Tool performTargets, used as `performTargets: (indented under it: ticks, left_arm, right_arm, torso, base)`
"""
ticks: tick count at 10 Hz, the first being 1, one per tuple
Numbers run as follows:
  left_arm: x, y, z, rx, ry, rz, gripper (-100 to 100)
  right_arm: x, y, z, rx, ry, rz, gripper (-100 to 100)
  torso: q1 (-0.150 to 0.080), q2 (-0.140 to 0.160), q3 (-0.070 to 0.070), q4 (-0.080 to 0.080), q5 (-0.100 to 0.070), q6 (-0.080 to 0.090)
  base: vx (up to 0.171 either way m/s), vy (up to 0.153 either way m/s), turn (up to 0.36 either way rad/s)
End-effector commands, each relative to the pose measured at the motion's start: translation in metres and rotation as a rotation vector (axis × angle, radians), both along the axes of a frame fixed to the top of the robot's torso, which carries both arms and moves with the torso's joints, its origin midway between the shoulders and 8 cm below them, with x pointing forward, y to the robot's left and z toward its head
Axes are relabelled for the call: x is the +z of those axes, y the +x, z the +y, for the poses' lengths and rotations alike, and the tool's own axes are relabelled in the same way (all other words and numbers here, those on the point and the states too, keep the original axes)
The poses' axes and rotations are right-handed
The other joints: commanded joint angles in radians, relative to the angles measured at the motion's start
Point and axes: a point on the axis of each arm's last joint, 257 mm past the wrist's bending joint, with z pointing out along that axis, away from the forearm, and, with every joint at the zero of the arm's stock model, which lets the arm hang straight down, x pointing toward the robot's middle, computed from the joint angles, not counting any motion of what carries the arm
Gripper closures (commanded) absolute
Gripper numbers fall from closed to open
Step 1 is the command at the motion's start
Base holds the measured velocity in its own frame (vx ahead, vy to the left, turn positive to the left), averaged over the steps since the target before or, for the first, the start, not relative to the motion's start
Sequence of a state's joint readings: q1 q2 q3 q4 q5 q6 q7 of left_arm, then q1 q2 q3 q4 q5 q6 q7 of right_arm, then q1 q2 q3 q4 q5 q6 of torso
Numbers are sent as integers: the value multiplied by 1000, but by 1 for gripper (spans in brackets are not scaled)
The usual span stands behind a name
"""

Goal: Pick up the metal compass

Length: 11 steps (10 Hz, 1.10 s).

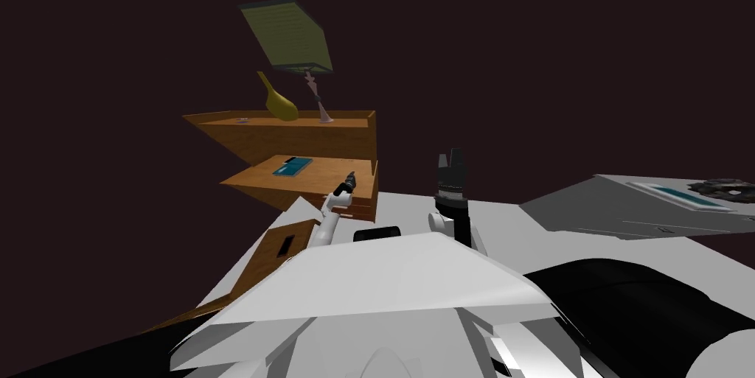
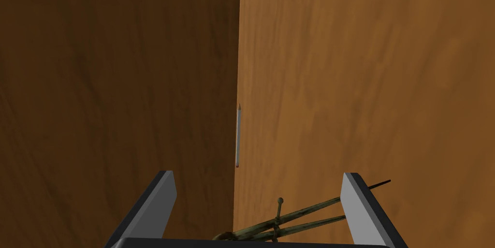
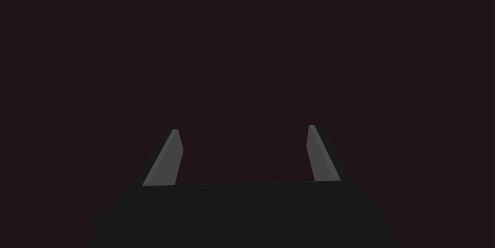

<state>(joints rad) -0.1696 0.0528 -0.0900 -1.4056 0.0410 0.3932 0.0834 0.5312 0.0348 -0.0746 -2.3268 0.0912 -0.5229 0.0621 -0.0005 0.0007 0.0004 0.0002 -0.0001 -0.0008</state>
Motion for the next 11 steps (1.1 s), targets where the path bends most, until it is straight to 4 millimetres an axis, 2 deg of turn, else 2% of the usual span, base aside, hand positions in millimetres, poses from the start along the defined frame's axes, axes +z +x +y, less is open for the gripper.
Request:
performTargets:
  ticks: [1,2,3,4,6,7,8,9,11]
  left_arm:
    - [7,13,-12,-22,-3,-16,-100]
    - [-9,8,-10,-19,2,16,-100]
    - [-14,7,-9,-19,3,25,-100]
    - [2,21,-26,-48,-13,-16,-100]
    - [0,26,-30,-54,-7,-8,-100]
    - [-13,22,-28,-52,-2,19,-100]
    - [8,37,-45,-80,-18,-30,-100]
    - [5,41,-48,-86,-11,-21,-100]
    - [-18,34,-44,-81,-3,26,-100]
  right_arm:
    - [0,0,0,0,0,0,0]
    - [0,0,0,0,0,0,0]
    - [0,0,0,0,0,0,0]
    - [0,0,0,0,0,0,0]
    - [0,0,0,0,0,0,0]
    - [0,0,0,0,0,0,0]
    - [0,0,0,0,0,0,0]
    - [0,0,0,0,0,0,0]
    - [0,0,0,0,0,0,0]
  torso:
    - [0,0,0,0,0,0]
    - [-1,0,0,0,0,0]
    - [0,0,0,0,0,0]
    - [0,0,0,0,0,0]
    - [-1,1,0,0,0,1]
    - [0,0,0,0,0,1]
    - [0,0,0,0,0,0]
    - [0,0,0,0,0,0]
    - [0,0,0,0,0,1]
  base:
    - [-24,-11,110]
    - [-11,-5,-8]
    - [-4,1,-11]
    - [-21,-1,218]
    - [-21,-8,32]
    - [-3,1,-19]
    - [-24,1,185]
    - [-29,-9,109]
    - [-6,-4,-12]
